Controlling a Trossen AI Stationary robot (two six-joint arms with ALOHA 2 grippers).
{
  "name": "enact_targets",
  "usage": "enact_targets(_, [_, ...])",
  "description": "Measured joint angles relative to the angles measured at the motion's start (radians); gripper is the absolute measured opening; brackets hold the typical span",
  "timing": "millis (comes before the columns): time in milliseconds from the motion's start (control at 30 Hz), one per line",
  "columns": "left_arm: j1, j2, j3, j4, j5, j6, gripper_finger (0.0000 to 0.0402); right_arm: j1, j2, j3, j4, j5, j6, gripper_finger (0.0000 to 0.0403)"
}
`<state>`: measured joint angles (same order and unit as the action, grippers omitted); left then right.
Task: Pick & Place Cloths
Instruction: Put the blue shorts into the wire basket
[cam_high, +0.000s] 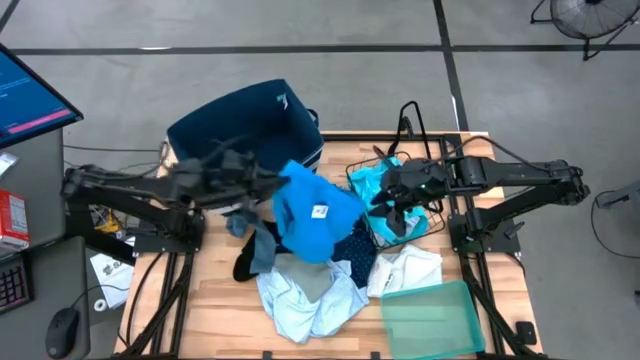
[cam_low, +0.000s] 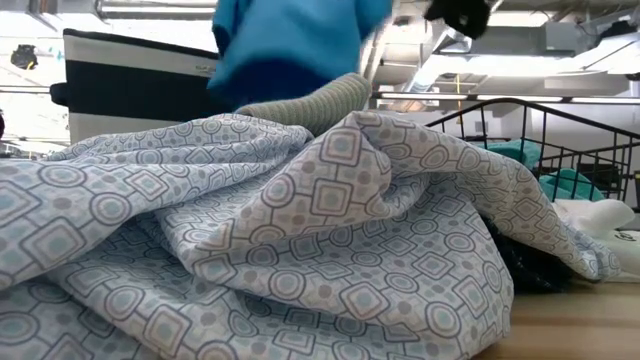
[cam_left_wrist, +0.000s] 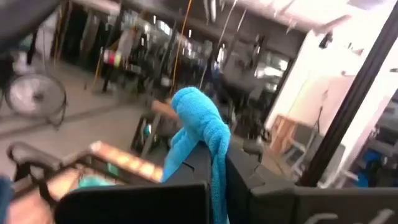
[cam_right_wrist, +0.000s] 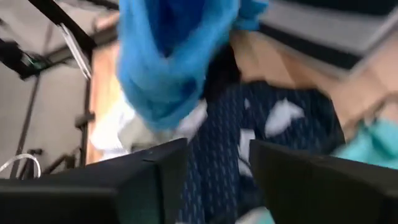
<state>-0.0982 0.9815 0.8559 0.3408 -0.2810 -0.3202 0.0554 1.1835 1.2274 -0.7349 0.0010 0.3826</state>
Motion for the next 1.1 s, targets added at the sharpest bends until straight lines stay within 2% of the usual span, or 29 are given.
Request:
enact_targets(200, [0.0,-0.095,0.0,0.004,-0.054,0.076,0.0,0.003,0.011,-0.005,0.223,0.004,-0.029,0.0253])
enact_targets(333, [0.0,-0.12,0.0,0.017,-0.06,0.091,0.0,0.015,0.062,-0.02,0.369,0.057,-0.068,0.028])
enact_targets(500, [0.0,-0.135,-0.001,0.02,-0.06,0.113,0.0,0.013,0.174,-0.02,0.486,0.133,-0.103,0.0286])
enact_targets(700, [0.0,-0.139,-0.001,0.026,-0.045,0.114,0.0001,-0.018,0.321,-0.021,0.754,0.128,-0.105,0.0286])
enact_targets(933, [0.0,-0.139,-0.001,0.032,0.022,0.114,0.0001,-0.049,0.447,0.013,1.049,0.022,-0.105,0.0286])
enact_targets(1100, [0.0,-0.139,-0.001,0.037,0.062,0.114,0.0001,-0.067,0.526,0.095,1.089,0.016,-0.128,0.0286])
